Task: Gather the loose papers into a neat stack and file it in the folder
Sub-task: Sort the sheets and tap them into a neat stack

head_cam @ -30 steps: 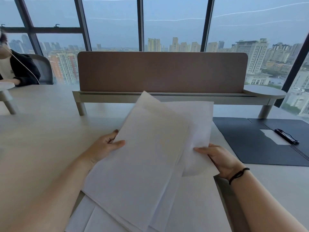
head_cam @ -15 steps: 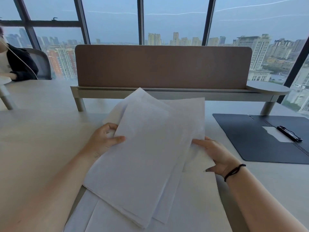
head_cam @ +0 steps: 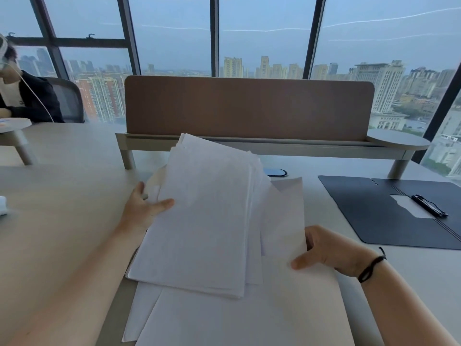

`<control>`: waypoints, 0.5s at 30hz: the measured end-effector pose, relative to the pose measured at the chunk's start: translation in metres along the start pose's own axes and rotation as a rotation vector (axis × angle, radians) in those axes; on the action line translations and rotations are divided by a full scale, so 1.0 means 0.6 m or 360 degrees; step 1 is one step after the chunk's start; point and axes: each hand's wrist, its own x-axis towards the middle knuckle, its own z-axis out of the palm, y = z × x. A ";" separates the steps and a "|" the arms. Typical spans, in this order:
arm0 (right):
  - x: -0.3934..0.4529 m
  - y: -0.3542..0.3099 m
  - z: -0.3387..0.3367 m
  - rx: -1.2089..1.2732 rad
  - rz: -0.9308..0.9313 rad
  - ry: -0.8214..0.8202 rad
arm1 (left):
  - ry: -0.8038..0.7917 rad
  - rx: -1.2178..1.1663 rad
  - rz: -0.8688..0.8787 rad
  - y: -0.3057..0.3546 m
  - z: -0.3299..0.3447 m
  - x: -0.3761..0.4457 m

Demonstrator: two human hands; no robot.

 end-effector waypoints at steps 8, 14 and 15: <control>-0.016 0.018 -0.043 -0.0319 0.0228 0.0134 | 0.0060 -0.0424 -0.0109 0.000 -0.009 0.002; 0.008 0.030 -0.049 -0.0265 0.0115 0.0667 | 0.0025 -0.0556 -0.0196 0.003 -0.011 0.005; 0.011 0.033 -0.053 -0.0251 0.0120 0.0771 | 0.0018 -0.0549 -0.0206 0.002 -0.017 0.008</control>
